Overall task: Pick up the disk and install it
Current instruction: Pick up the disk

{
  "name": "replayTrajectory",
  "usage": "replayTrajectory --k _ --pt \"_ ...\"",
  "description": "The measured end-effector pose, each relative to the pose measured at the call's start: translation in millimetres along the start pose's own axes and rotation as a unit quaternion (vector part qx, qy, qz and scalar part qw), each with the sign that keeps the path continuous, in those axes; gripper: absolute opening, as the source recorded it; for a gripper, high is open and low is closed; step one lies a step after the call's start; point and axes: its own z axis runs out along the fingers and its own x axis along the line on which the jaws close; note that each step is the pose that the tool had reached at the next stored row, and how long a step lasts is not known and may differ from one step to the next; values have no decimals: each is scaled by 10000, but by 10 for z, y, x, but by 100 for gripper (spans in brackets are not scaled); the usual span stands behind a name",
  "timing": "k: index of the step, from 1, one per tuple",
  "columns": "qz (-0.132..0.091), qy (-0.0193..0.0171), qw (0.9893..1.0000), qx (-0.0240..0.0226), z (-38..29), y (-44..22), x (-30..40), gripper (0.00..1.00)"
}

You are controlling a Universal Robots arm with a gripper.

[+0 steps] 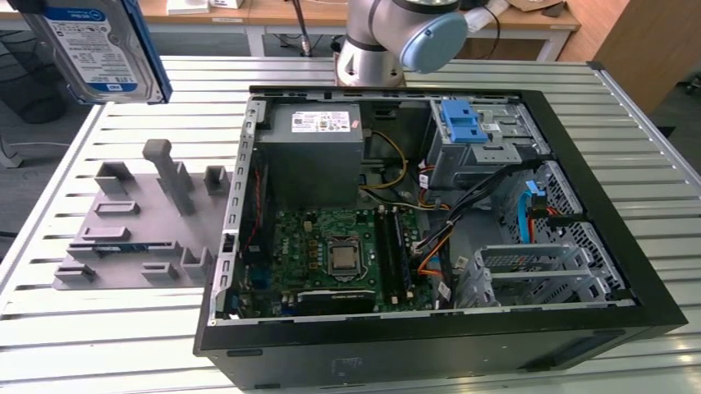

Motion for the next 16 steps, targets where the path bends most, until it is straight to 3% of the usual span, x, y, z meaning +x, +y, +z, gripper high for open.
replayTrajectory --k 16 --pt "0 0 10000 0 0 -107 -4 36"
